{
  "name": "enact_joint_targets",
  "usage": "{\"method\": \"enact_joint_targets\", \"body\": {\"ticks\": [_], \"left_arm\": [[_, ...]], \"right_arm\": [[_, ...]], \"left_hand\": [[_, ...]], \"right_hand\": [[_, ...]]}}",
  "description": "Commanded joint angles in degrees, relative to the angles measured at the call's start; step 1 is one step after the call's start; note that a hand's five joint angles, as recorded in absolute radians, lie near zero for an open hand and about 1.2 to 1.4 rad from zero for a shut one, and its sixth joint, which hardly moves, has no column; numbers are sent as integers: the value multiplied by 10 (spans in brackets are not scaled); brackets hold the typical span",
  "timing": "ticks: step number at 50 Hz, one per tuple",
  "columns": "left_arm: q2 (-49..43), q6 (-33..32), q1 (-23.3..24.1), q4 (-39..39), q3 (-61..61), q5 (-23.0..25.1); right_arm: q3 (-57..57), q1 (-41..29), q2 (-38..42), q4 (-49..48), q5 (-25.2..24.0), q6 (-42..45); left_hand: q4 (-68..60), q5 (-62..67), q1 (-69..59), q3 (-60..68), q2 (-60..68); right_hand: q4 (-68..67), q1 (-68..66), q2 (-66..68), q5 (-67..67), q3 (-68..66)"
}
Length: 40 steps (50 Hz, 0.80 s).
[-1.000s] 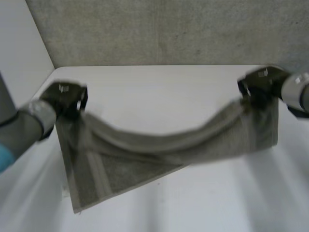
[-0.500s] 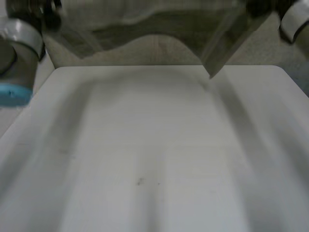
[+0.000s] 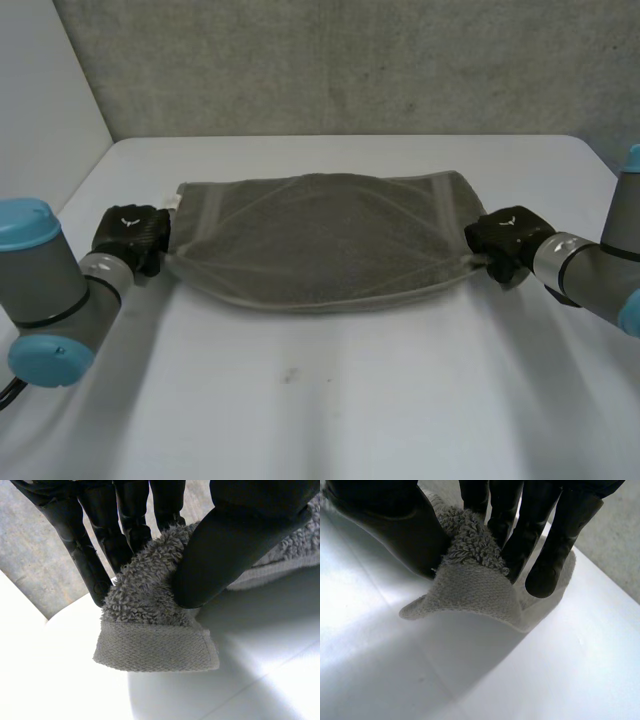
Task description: Fold the towel.
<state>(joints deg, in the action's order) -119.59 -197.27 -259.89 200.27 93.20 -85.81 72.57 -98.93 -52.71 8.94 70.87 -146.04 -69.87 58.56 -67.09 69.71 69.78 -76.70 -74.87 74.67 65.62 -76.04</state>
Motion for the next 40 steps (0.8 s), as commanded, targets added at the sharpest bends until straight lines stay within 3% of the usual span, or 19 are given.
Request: {"method": "enact_joint_targets", "body": {"ticks": [1,2,3,5,13,27,40], "left_arm": [[18,-2,-4,-1,26,19],[17,-2,-3,-1,31,24],[17,-2,-3,-1,31,24],[16,-3,-3,-1,40,31],[16,-4,-3,4,52,32],[28,0,-4,4,57,32],[44,0,-4,6,72,32]], "right_arm": [[27,12,-9,-2,2,-13],[34,12,-9,-3,2,-15],[34,12,-9,-3,2,-15],[51,12,-8,-8,-3,-16],[114,14,-30,-65,-6,-12],[215,38,-133,-115,-27,-6],[285,48,-142,-151,-56,10]], "left_hand": [[-101,114,-129,103,102],[-101,114,-129,103,102],[-101,114,-129,103,102],[-101,114,-129,103,102],[-101,114,-129,103,102],[-101,114,-129,103,102],[-101,114,-129,103,102]], "right_hand": [[-33,-51,53,44,-40],[61,43,-41,-51,55],[62,44,-42,-51,56],[315,297,-295,-304,309],[510,491,-489,-499,503],[500,481,-479,-489,493],[486,468,-466,-475,480]]}}
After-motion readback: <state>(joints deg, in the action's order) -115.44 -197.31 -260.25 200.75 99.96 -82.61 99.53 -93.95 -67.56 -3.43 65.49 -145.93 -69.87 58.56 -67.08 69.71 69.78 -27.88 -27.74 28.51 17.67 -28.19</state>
